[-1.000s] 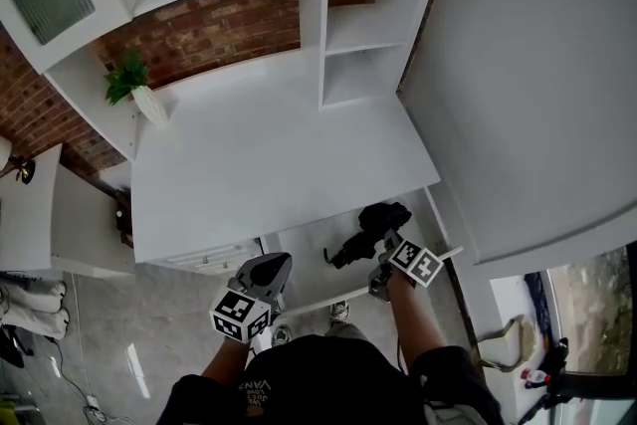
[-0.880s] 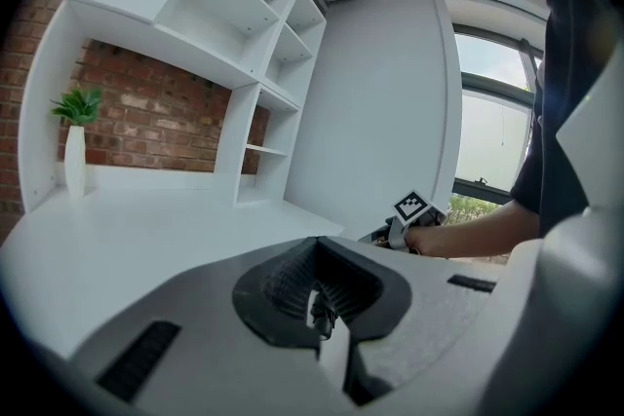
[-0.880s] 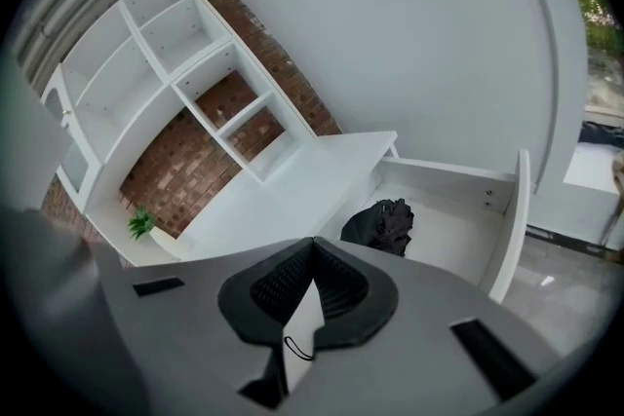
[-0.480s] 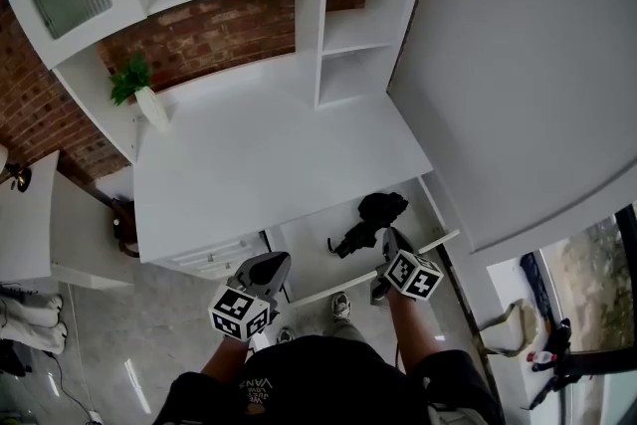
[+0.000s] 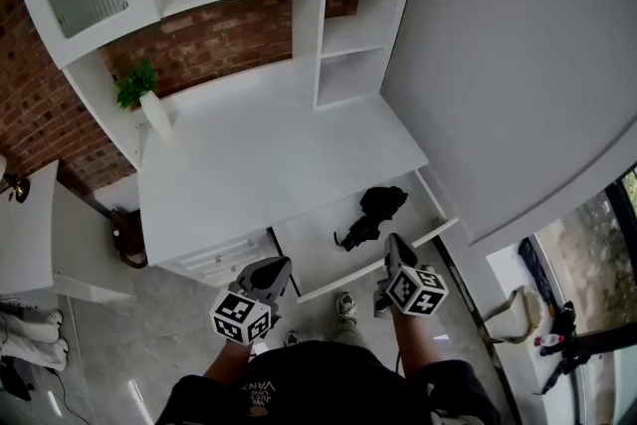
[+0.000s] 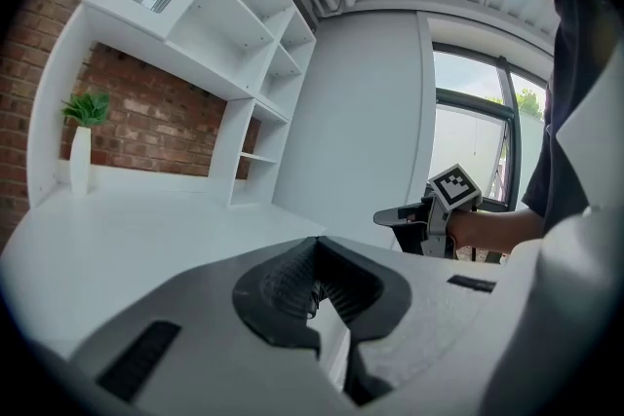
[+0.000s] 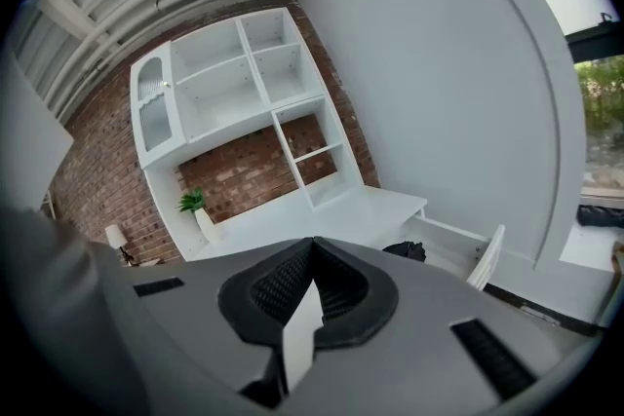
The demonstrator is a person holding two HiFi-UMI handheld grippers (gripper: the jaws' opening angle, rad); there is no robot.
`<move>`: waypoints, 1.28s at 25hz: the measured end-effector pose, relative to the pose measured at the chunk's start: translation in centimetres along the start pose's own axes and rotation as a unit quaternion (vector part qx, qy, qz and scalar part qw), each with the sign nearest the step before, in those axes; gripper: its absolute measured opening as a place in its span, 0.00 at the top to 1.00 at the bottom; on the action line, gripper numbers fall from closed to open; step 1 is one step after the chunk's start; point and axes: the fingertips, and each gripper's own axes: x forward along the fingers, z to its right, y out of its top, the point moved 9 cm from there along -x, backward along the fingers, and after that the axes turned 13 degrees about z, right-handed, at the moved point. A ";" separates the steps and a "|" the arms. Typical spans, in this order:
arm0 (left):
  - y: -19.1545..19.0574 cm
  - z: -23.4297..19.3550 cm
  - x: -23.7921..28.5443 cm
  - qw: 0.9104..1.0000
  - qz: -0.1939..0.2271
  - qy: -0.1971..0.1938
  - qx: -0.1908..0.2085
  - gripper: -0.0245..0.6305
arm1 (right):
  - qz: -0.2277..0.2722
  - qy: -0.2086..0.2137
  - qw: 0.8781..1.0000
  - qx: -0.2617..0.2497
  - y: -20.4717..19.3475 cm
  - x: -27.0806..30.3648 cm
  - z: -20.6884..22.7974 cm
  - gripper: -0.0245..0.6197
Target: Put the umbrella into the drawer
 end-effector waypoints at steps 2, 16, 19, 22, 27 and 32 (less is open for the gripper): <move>-0.1 -0.2 -1.0 1.000 0.001 -0.003 -0.002 0.95 | 0.000 0.001 1.000 0.004 -0.5 -1.2 -0.9 0.96; -0.8 -0.3 -4.8 0.999 -0.008 -0.037 -0.003 0.95 | 0.022 -0.026 0.999 0.024 -3.3 -7.3 -4.8 0.96; -0.9 -0.3 -5.3 0.999 -0.008 -0.044 -0.004 0.95 | 0.025 -0.027 0.999 0.025 -3.7 -8.1 -5.6 0.96; -1.0 -0.3 -5.6 0.999 -0.011 -0.048 -0.004 0.95 | 0.027 -0.028 0.999 0.022 -4.0 -8.8 -6.1 0.96; -1.1 -0.3 -6.2 0.998 -0.014 -0.053 -0.006 0.95 | 0.023 -0.035 0.999 0.011 -4.7 -9.8 -6.6 0.96; -1.3 -0.1 -6.3 0.998 -0.016 -0.060 -0.008 0.95 | 0.018 -0.046 0.999 0.008 -5.4 -10.8 -6.4 0.96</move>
